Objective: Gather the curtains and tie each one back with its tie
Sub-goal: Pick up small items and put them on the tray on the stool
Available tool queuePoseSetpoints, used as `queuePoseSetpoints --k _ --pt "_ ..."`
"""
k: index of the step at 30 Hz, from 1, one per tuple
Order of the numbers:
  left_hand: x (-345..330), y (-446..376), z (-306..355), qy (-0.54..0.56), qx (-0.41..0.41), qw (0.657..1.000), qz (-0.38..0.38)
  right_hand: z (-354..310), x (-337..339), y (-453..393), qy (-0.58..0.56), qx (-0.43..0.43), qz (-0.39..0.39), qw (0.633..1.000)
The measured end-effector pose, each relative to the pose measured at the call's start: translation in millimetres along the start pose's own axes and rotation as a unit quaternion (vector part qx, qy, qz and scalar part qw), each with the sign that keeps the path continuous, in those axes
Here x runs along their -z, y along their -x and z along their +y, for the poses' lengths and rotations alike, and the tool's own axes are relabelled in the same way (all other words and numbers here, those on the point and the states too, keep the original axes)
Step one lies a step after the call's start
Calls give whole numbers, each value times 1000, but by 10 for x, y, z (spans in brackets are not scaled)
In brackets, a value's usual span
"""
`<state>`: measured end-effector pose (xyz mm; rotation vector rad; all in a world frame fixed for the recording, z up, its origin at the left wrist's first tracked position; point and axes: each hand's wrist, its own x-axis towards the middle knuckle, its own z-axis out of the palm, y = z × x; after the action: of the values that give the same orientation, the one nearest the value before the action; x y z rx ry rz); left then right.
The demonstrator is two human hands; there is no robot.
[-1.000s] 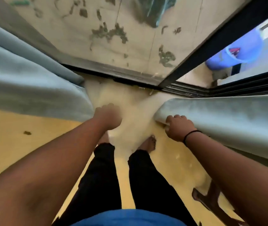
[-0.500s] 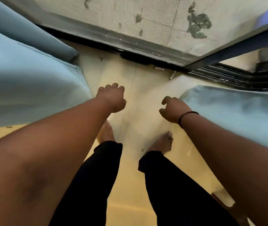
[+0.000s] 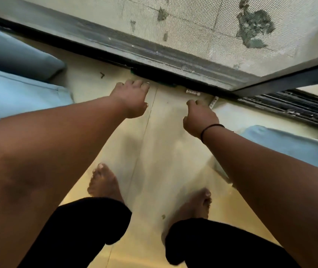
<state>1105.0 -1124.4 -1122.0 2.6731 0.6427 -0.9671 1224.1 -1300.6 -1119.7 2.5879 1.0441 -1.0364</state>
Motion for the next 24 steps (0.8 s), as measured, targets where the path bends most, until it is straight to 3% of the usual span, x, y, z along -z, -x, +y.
queuePoseSetpoints --k 9,16,24 --pt "-226 -520 7 -97 -52 994 27 51 -257 -562 12 23 45 999" --pt "-292 -509 61 -139 -50 987 67 67 -300 -625 13 28 149 988" --pt "-417 -370 61 -67 -21 997 32 128 -272 -534 57 48 87 993"
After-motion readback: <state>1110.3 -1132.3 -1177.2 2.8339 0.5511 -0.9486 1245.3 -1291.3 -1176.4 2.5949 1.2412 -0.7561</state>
